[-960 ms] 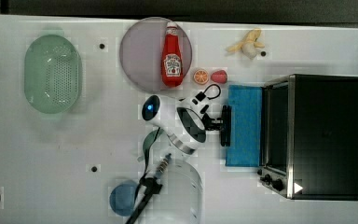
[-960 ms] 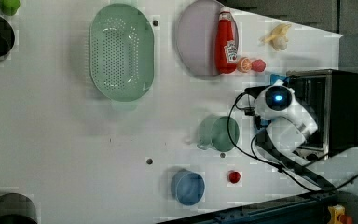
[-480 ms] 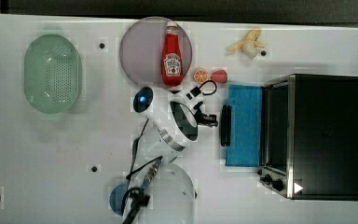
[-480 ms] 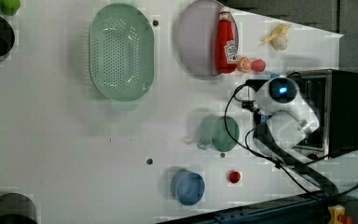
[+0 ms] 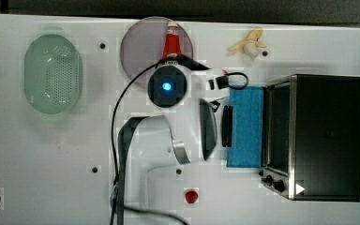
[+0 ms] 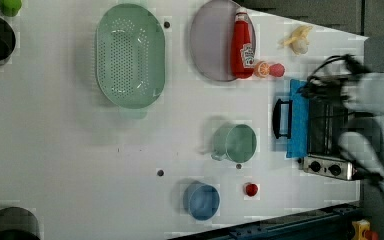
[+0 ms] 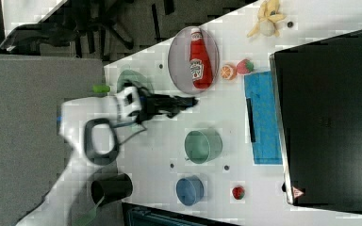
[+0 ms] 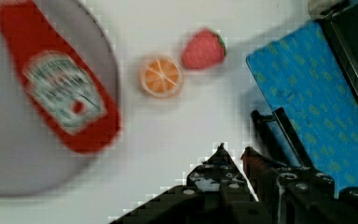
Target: Flap open oven.
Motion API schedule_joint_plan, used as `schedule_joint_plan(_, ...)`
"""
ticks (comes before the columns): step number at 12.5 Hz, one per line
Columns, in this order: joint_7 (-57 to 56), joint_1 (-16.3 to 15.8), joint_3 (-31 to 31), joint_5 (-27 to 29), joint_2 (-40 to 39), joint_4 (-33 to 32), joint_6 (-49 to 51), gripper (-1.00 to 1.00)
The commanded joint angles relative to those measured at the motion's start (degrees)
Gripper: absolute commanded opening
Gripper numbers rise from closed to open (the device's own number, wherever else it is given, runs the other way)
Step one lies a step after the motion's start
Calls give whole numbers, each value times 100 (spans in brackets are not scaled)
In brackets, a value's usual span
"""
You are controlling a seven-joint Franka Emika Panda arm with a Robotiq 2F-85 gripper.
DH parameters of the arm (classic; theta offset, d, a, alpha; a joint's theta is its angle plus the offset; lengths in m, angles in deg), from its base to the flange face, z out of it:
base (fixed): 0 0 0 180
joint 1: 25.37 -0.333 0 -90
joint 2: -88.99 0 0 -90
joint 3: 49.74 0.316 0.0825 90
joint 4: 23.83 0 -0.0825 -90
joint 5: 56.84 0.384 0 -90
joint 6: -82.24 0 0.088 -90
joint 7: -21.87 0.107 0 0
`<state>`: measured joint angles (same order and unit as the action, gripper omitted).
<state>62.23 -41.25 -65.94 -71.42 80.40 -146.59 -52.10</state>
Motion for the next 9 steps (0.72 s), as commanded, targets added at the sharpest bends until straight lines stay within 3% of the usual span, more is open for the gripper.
schedule_joint_plan(1,320,95,-213,710,489,170,503,-65)
schedule_joint_plan(3,320,93,-248,1078,950,266,1133,-65)
schedule_joint_plan(9,615,86,-233,1106,1957,1007,3468,-65)
